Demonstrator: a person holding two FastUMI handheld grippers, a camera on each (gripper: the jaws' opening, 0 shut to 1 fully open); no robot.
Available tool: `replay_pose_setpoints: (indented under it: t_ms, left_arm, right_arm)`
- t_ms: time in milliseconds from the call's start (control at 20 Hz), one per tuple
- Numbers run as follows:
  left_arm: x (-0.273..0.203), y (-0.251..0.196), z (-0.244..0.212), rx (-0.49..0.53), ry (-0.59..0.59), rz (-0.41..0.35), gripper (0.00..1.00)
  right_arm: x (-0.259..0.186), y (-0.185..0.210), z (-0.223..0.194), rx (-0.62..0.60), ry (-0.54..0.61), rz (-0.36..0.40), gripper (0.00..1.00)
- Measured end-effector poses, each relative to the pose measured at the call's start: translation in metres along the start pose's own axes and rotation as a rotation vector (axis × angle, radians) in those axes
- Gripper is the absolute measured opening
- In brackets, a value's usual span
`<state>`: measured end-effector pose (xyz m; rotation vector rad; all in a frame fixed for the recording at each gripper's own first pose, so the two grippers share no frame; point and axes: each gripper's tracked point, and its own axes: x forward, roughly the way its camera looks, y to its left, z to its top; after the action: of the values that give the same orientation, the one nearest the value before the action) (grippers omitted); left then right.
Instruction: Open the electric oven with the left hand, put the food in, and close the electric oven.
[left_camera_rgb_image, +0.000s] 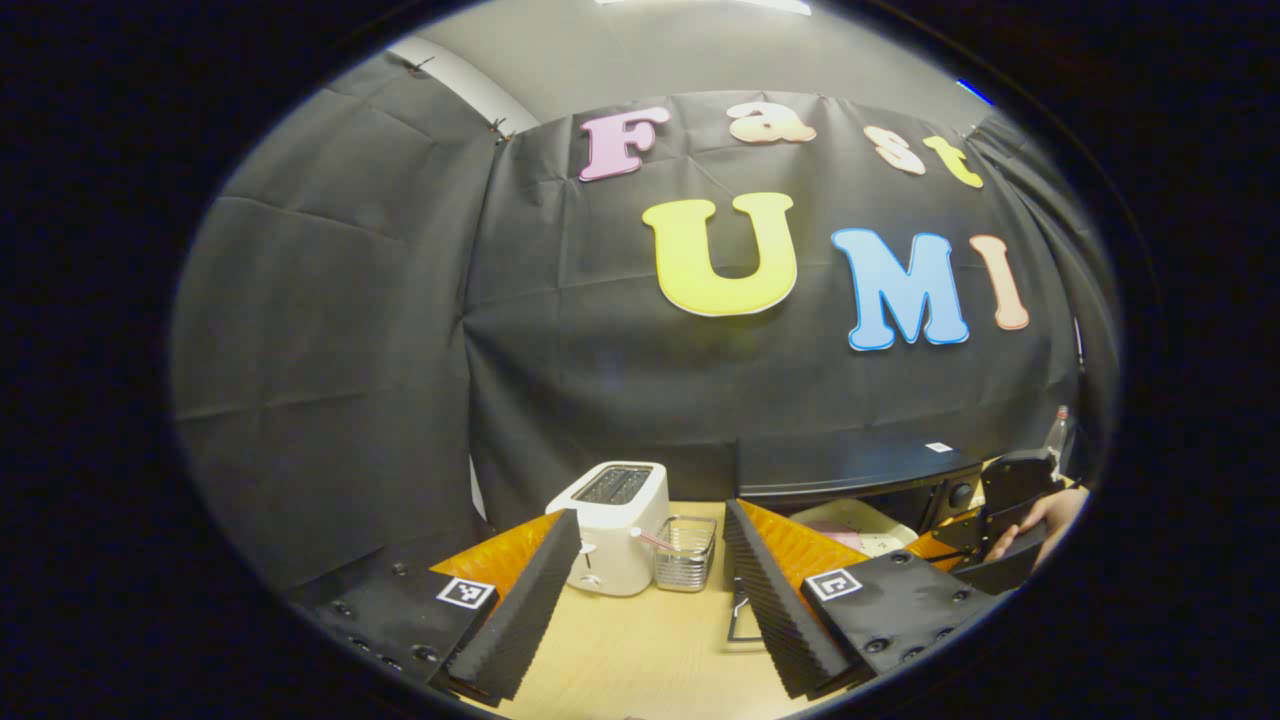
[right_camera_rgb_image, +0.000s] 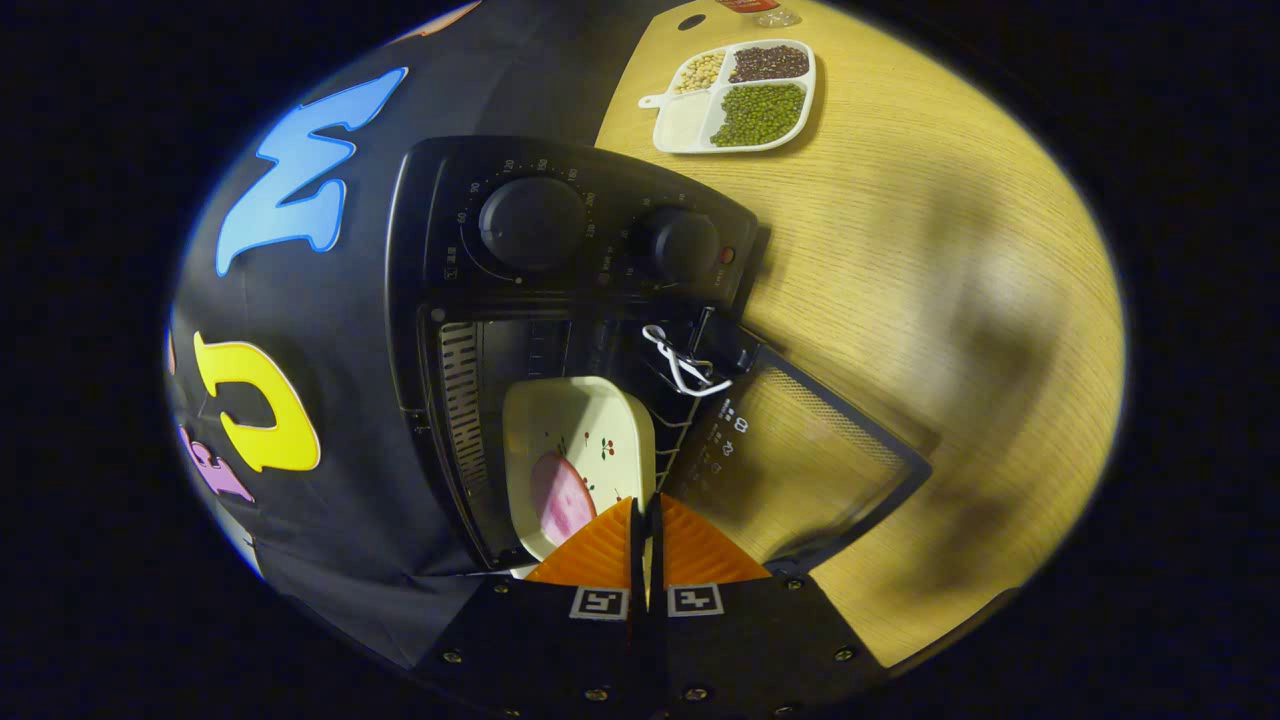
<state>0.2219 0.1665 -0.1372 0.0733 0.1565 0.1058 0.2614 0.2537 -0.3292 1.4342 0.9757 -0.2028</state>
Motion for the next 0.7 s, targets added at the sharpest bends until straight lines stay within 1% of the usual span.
replay_pose_setpoints:
  t_ms: [50, 250, 450, 550, 650, 700]
  left_arm:
    - [0.000, -0.001, -0.001, -0.008, 0.004, -0.007, 1.00]
    - [0.000, -0.001, -0.005, -0.032, 0.019, -0.014, 1.00]
    - [-0.001, 0.004, -0.013, -0.033, 0.038, -0.005, 1.00]
    - [-0.004, 0.009, -0.013, -0.029, 0.037, 0.004, 1.00]
    - [-0.005, 0.012, -0.010, -0.029, 0.036, 0.008, 1.00]
    - [-0.005, 0.013, -0.011, -0.029, 0.035, 0.010, 1.00]
  right_arm:
    - [0.008, 0.005, 0.000, 0.014, -0.009, 0.007, 0.01]
    - [0.031, 0.020, 0.007, 0.069, -0.060, 0.035, 0.01]
    - [0.042, 0.028, 0.015, 0.117, -0.131, 0.052, 0.01]
    - [0.044, 0.033, 0.016, 0.132, -0.150, 0.072, 0.03]
    - [0.046, 0.038, 0.011, 0.116, -0.146, 0.091, 0.11]
    - [0.042, 0.038, 0.011, 0.105, -0.137, 0.089, 0.11]
